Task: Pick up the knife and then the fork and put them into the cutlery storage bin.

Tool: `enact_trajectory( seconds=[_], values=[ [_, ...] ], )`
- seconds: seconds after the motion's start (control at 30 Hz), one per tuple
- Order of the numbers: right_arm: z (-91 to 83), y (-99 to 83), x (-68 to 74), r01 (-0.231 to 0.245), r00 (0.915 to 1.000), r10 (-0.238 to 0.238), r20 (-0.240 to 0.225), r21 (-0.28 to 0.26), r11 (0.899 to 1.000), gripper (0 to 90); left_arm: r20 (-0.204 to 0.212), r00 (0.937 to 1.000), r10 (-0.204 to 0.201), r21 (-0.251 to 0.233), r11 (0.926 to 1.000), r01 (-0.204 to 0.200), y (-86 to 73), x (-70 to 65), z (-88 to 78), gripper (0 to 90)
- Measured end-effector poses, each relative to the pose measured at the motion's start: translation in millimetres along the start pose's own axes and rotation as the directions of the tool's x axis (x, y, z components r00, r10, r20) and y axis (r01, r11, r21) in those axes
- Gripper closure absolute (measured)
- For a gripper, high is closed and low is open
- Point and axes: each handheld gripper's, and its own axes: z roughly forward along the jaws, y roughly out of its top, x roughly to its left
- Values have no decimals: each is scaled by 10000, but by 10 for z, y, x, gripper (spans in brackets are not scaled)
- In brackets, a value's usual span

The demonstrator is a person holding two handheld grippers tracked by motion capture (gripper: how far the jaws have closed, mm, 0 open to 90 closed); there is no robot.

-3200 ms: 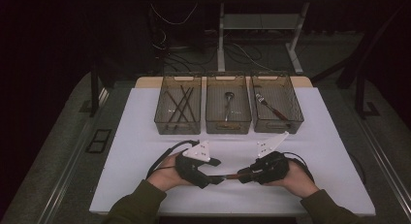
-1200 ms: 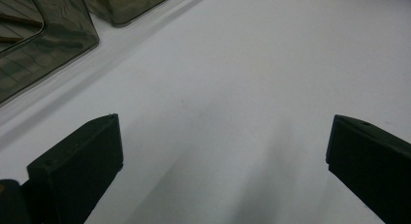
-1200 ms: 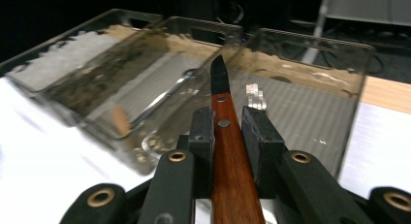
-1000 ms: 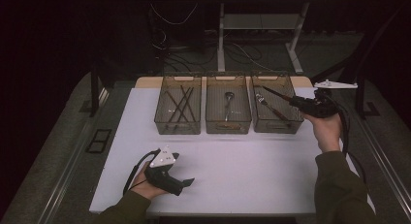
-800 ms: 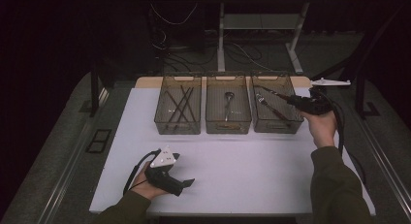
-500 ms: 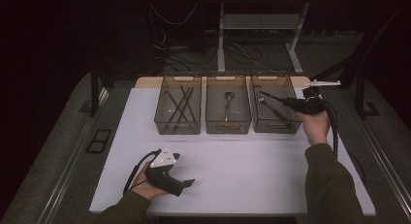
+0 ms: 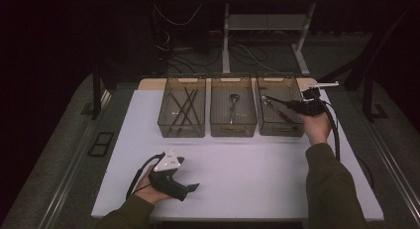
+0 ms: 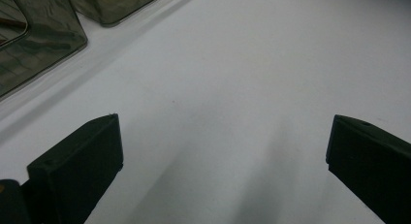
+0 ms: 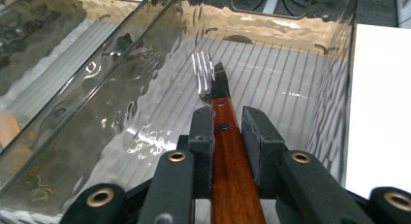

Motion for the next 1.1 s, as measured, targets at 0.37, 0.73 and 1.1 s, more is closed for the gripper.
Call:
enact_trajectory(
  seconds=[0.37,0.73,1.1],
  values=[
    [-39,-16,20,157,9986,-152,-508,81,9998,463,-32,10000,-56,-33,10000,56,0,-4,9,0],
    [-345,-145,219,879,9744,-994,-2017,-653,9940,242,-80,10000,3,3,10000,-3,3,18,5,0],
    [-631,-516,537,1530,9368,-1890,-2944,-1410,9781,176,-48,10000,6,-22,10000,-6,0,21,0,0]
  ],
)
